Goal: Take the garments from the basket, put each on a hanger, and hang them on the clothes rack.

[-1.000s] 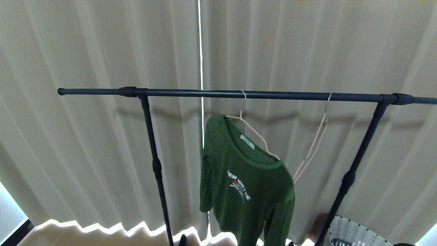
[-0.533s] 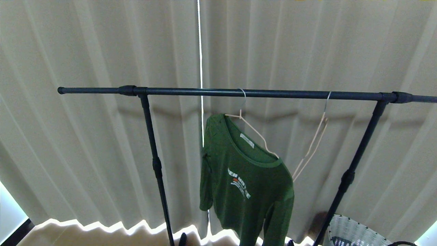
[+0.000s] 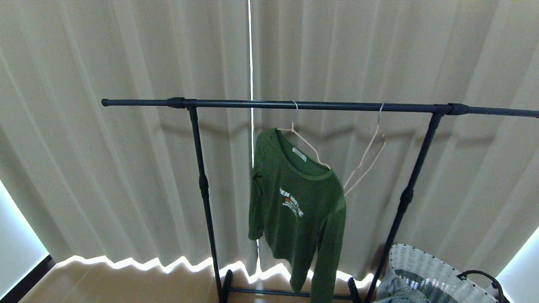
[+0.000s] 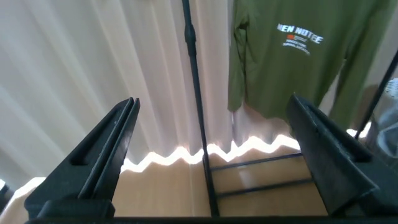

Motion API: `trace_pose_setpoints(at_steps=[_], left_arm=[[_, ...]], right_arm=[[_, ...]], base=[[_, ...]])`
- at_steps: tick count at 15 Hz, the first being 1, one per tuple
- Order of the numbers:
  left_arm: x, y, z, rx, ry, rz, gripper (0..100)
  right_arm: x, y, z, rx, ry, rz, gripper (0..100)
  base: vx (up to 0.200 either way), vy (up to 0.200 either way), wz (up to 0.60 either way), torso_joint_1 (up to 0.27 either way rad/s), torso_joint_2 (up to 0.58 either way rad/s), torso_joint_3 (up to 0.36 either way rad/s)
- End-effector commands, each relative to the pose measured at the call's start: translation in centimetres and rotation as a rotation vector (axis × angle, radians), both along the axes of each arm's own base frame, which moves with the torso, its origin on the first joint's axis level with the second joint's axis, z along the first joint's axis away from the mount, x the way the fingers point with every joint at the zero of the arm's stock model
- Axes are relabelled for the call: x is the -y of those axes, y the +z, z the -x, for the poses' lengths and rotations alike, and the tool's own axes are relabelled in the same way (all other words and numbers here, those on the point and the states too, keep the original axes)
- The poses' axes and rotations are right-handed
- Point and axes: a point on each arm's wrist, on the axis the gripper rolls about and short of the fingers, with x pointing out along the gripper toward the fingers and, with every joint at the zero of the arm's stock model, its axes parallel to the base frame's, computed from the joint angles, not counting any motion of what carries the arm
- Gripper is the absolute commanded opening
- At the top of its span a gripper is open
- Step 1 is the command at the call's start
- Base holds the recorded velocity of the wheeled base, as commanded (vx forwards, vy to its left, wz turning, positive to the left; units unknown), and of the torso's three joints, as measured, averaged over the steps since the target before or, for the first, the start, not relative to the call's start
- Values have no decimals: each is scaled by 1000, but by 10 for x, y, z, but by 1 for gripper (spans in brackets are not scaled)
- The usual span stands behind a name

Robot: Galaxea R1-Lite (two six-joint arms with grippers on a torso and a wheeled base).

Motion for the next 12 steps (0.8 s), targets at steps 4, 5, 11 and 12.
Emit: trace_pose_setpoints(at_steps=[4, 5, 11, 12], left_arm=[[0, 0, 0, -2, 2, 17, 100], [0, 0, 0, -2, 3, 23, 100], [0, 0, 0, -13, 12, 91, 100], [0, 0, 0, -13, 12, 91, 100]], right_arm=[[0, 0, 0, 4, 15, 23, 100], [0, 0, 0, 4, 12, 25, 100], [0, 0, 0, 4, 15, 25, 100], [0, 0, 0, 4, 15, 25, 100]], base=[[-150, 0, 0, 3, 2, 3], [0, 0, 0, 0, 0, 0], [0, 0, 0, 0, 0, 0], [0, 0, 0, 0, 0, 0]])
